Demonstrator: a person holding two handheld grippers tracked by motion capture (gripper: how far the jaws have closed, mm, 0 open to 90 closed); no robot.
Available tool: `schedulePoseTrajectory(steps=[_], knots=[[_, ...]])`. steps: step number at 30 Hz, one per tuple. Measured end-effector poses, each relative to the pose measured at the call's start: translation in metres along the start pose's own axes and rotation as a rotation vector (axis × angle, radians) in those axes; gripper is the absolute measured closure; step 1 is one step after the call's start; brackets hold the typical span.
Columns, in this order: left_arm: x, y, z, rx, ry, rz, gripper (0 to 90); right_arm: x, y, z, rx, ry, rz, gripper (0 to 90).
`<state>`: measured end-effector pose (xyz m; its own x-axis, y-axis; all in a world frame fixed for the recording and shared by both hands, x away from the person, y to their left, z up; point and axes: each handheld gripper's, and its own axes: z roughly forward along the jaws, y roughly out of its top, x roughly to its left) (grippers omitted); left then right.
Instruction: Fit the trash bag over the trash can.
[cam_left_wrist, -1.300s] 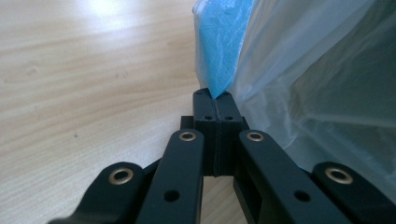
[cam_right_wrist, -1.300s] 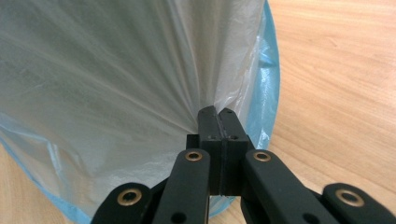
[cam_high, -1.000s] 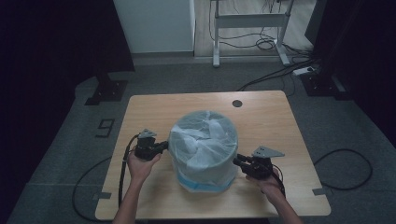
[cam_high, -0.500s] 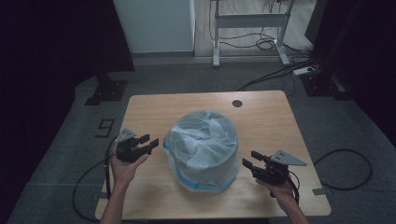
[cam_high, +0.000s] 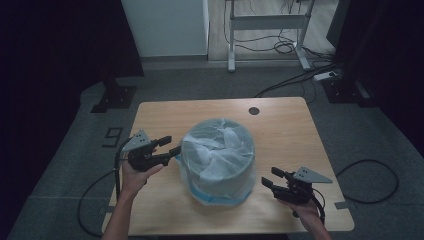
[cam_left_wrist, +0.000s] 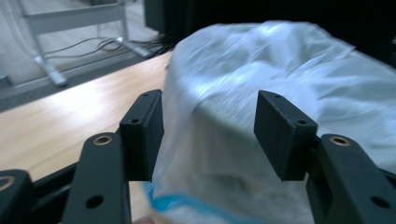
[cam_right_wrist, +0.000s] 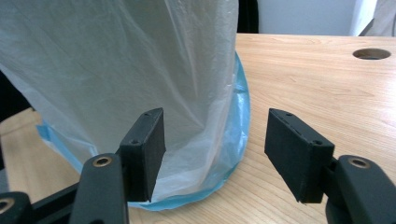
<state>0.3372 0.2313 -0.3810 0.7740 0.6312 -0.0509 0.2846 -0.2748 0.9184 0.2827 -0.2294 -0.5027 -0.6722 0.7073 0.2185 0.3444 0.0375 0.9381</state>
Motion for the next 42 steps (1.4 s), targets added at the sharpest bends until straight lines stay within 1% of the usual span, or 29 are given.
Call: schedulePoseTrajectory(steps=[5,7,10,14,17,20,21,24,26,28,29,30,32,34,35,36,37,38,40,42], knots=[[-0.008,0.018,0.010,0.030,-0.050,0.064,40.7,0.002,-0.002,0.001,0.012,0.019,-0.002,37.1],[-0.009,0.024,0.015,0.047,-0.076,0.078,40.6,0.004,-0.002,0.001,0.016,0.025,-0.003,37.3],[-0.009,0.030,0.018,0.057,-0.108,0.087,40.5,0.004,-0.003,0.001,0.014,0.033,-0.006,38.0],[-0.007,0.033,0.020,0.053,-0.131,0.078,41.2,0.002,-0.003,-0.001,0.011,0.037,0.003,39.0],[-0.003,0.035,0.021,0.058,-0.133,0.070,42.2,0.001,-0.004,-0.002,0.012,0.039,0.007,39.5],[0.000,0.039,0.027,0.089,-0.131,0.076,45.0,0.001,-0.005,-0.001,0.011,0.043,0.018,40.4],[0.000,0.041,0.030,0.105,-0.135,0.082,46.6,0.001,-0.005,-0.001,0.010,0.044,0.019,40.6],[-0.002,0.050,0.043,0.174,-0.157,0.115,50.7,0.001,-0.005,0.000,0.015,0.047,0.020,41.2],[-0.004,0.056,0.053,0.207,-0.174,0.133,52.6,0.001,-0.005,0.000,0.017,0.048,0.018,41.5],[-0.005,0.060,0.063,0.241,-0.182,0.148,53.7,0.001,-0.006,0.000,0.018,0.050,0.020,41.7],[-0.005,0.061,0.067,0.252,-0.187,0.149,54.4,0.001,-0.006,0.000,0.019,0.050,0.020,41.8],[-0.005,0.061,0.071,0.273,-0.192,0.155,54.9,0.001,-0.006,0.000,0.019,0.050,0.021,41.9],[-0.006,0.062,0.080,0.335,-0.207,0.176,56.2,0.000,-0.007,-0.002,0.018,0.048,0.025,42.0],[-0.011,0.061,0.087,0.400,-0.216,0.203,58.6,0.000,-0.007,-0.003,0.021,0.046,0.028,42.2],[-0.013,0.061,0.090,0.429,-0.218,0.217,60.1,0.000,-0.008,-0.003,0.022,0.045,0.030,42.3],[-0.016,0.061,0.094,0.470,-0.218,0.236,61.1,0.000,-0.008,-0.003,0.022,0.044,0.030,42.4],[-0.018,0.060,0.097,0.499,-0.212,0.247,62.4,0.000,-0.008,-0.003,0.023,0.043,0.030,42.5],[-0.020,0.060,0.099,0.521,-0.205,0.260,63.5,0.000,-0.008,-0.003,0.024,0.043,0.030,42.6],[-0.023,0.062,0.102,0.556,-0.203,0.266,64.7,0.000,-0.008,-0.003,0.025,0.044,0.030,42.7],[-0.026,0.063,0.105,0.594,-0.191,0.282,65.2,0.001,-0.008,-0.003,0.028,0.047,0.029,42.8]])
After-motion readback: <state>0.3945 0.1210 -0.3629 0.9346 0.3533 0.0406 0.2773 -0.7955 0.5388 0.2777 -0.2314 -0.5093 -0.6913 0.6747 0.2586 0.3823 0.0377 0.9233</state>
